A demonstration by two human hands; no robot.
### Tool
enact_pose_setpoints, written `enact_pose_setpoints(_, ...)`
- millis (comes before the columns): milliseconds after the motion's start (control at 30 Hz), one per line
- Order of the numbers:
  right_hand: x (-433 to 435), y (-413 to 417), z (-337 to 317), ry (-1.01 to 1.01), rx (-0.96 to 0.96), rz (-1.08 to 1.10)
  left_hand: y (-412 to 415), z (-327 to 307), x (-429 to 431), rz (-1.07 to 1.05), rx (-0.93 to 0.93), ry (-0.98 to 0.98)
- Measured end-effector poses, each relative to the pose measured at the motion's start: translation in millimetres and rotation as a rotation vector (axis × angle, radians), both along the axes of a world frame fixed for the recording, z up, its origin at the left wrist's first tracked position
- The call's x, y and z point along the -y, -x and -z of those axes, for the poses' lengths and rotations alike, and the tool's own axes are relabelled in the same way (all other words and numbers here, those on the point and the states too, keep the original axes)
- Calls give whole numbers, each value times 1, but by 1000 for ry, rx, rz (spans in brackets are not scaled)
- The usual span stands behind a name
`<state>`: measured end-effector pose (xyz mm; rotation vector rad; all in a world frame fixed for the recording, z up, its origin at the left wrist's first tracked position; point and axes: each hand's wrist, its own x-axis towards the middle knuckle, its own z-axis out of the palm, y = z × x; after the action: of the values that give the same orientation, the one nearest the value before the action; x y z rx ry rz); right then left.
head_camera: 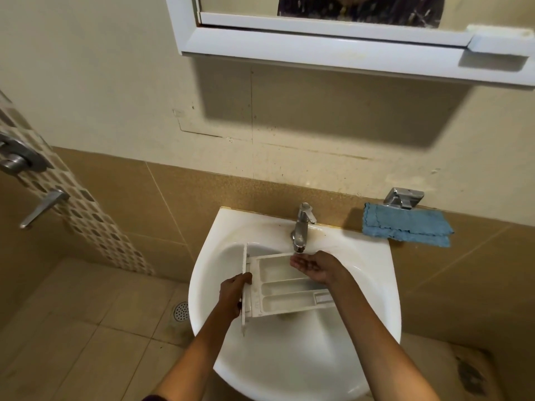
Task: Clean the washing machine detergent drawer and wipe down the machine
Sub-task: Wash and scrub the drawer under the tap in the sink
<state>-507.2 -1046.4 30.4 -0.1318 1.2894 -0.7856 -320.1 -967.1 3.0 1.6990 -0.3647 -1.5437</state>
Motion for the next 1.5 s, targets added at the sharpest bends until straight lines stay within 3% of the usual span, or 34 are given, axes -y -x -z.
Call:
enact_pose_setpoints(100, 2, -7, 1, -12, 137, 131, -1, 2, -1, -8, -39, -43)
enact_pose_setpoints(300, 8, -14, 5, -61, 227, 305, -4, 7, -5, 2, -80, -59)
enact_pose_setpoints(400, 0, -14, 6, -59, 243, 234, -5, 7, -4, 53, -85, -50)
enact_pose_setpoints(467, -10, -19, 3, -33, 182, 70, -4, 6, -3, 85, -91, -44)
enact_pose_setpoints(600, -19, -49, -20, 103, -98, -426, 0, 4, -2, 110, -84, -49)
enact_pose_setpoints(800, 14, -67, -40, 395, -635, -722, 2, -1, -2, 135, -52, -32)
enact_pose_setpoints(867, 23, -59, -40, 487, -883, -737, 1, -5, -2, 134, -23, -12)
enact_pose_setpoints(1000, 28, -34, -52, 618, -1296, -457, -3, -15, -2, 136, 46, 39)
enact_pose_setpoints(1067, 32, -26, -54, 601, -1495, -456, -5, -20, -2, 130, 78, 71)
enact_pose_setpoints(1233, 36, -22, -52, 430, -1593, -790, -9, -28, 3, 142, 187, 128)
enact_pose_setpoints(1500, 37, -29, -58, 423, -1700, -825, -11, -43, 9, 230, 430, 138)
